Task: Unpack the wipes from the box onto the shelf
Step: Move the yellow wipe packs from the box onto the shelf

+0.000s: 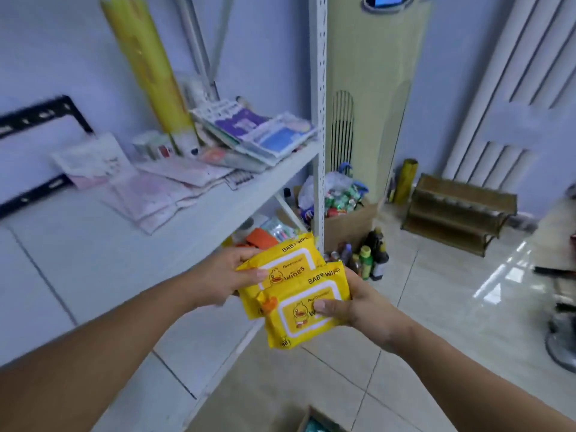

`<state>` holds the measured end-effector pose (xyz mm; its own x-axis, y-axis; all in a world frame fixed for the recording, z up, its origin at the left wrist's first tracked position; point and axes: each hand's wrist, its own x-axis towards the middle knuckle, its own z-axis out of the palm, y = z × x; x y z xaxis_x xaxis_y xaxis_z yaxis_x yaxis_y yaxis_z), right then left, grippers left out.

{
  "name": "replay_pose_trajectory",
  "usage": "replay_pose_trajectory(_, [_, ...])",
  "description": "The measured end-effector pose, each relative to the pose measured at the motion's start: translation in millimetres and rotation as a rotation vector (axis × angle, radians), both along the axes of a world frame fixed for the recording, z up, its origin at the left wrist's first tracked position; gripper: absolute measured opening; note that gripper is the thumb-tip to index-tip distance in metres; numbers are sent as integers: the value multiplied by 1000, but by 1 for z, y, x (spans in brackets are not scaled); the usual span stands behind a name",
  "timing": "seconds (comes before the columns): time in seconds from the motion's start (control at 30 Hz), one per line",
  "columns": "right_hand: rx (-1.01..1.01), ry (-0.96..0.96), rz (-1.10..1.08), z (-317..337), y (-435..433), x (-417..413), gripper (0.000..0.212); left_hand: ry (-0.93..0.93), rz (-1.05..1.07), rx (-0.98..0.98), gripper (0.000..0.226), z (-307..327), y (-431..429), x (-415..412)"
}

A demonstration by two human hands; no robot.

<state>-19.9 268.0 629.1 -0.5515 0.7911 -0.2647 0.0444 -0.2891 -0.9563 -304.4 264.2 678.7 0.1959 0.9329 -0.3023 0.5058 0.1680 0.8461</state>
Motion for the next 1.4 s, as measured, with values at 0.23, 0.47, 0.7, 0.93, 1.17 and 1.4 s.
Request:
replay_pose_trajectory(0.23, [264,83,101,156,-15,-54,52,148,87,216,39,182,-63,-45])
replay_pose_trajectory(0.47, [391,203,250,223,-65,-157,53,293,327,298,30,266,-175,-122])
replay_pose_trajectory(0.7, [423,269,389,225,-145,-272,55,407,507,285,24,281,-296,-207])
replay_pose_trajectory(0.93, [377,263,551,196,-223,-394,57,501,614,201,21,250,-405,-305])
replay_pose_trajectory(1.17, [290,235,599,142,-285,-510,67,556,615,55,28,206,-467,-406])
replay_pose_trajectory(1.4, [198,174,580,78,-317,-574,77,642,530,-86,45,144,-475,-475])
